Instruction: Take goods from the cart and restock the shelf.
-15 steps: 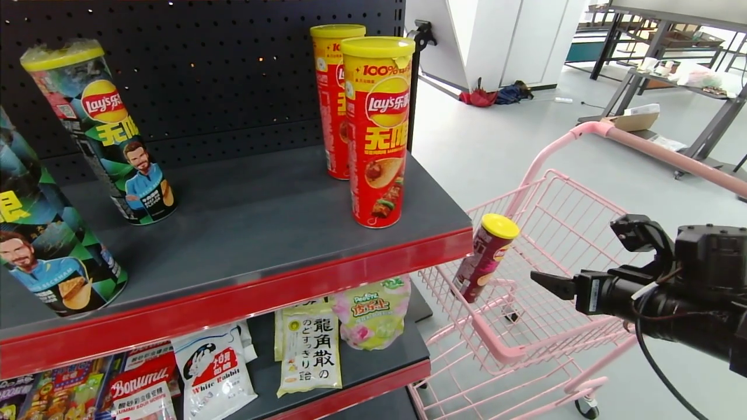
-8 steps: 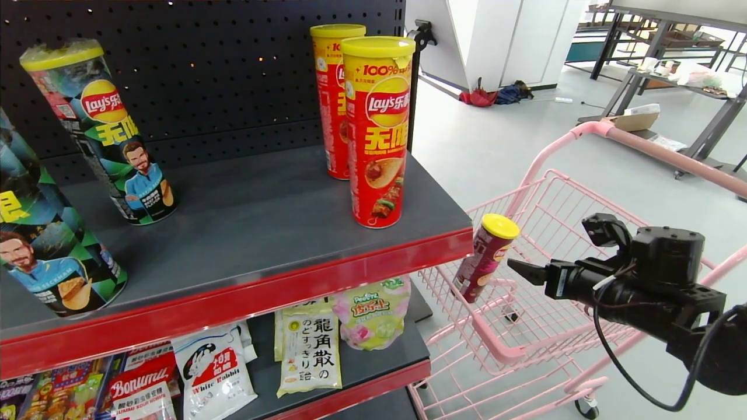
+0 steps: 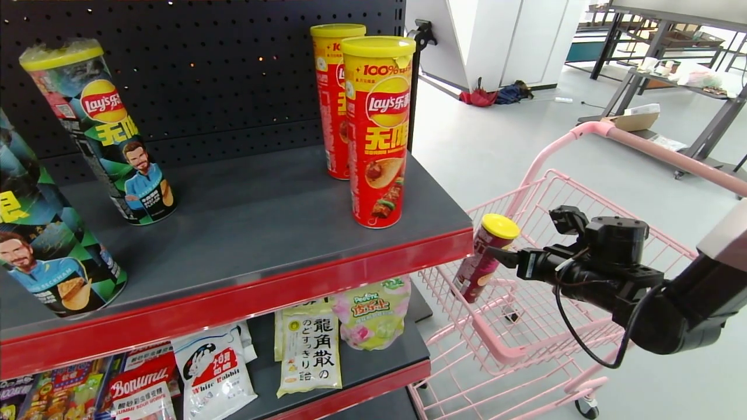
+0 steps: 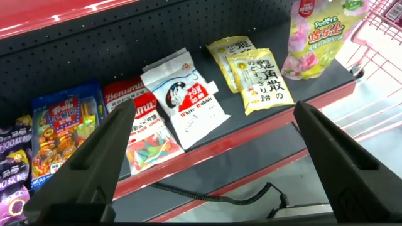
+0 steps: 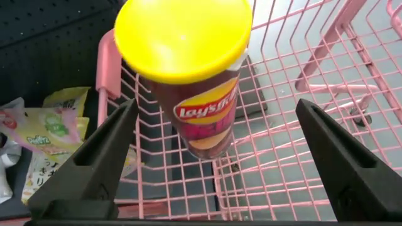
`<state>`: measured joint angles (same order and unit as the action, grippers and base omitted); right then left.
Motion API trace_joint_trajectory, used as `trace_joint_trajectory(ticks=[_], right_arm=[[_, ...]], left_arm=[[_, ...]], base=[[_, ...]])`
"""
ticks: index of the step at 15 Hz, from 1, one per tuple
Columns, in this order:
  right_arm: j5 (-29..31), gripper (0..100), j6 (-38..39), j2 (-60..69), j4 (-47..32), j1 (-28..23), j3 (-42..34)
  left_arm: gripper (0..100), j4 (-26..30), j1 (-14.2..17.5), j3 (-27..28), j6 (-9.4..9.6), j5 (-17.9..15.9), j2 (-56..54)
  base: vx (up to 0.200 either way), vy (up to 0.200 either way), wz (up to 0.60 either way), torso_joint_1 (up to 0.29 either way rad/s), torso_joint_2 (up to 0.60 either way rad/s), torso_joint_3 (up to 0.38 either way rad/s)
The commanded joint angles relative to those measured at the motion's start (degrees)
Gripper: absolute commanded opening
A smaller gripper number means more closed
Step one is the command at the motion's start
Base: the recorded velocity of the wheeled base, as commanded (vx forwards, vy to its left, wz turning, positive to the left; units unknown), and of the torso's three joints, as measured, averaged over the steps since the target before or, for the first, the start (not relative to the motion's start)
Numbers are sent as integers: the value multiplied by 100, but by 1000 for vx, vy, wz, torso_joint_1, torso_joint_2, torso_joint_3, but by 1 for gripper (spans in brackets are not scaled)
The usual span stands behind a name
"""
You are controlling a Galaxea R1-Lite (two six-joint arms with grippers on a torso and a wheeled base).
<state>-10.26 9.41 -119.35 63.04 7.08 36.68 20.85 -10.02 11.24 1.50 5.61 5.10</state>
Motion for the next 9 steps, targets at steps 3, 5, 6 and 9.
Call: trace_joint_trajectory(ticks=[3,5,6,9], right_arm=[[-11,100,114,-414,16,4,322],[-11,100,219,-634,314,12,410],[-11,100,237,-748,446,21,436],[-19,100,289,-977,648,83,445]], left_arm=[[100,-2,0,1,8,11,0],[100,-2,0,1,8,19,0],[100,-2,0,1,8,19,0],[100,-2,0,1,17,19,0]], base=[[0,0,0,0,0,0],[0,0,0,0,0,0],[0,0,0,0,0,0],[0,0,0,0,0,0]])
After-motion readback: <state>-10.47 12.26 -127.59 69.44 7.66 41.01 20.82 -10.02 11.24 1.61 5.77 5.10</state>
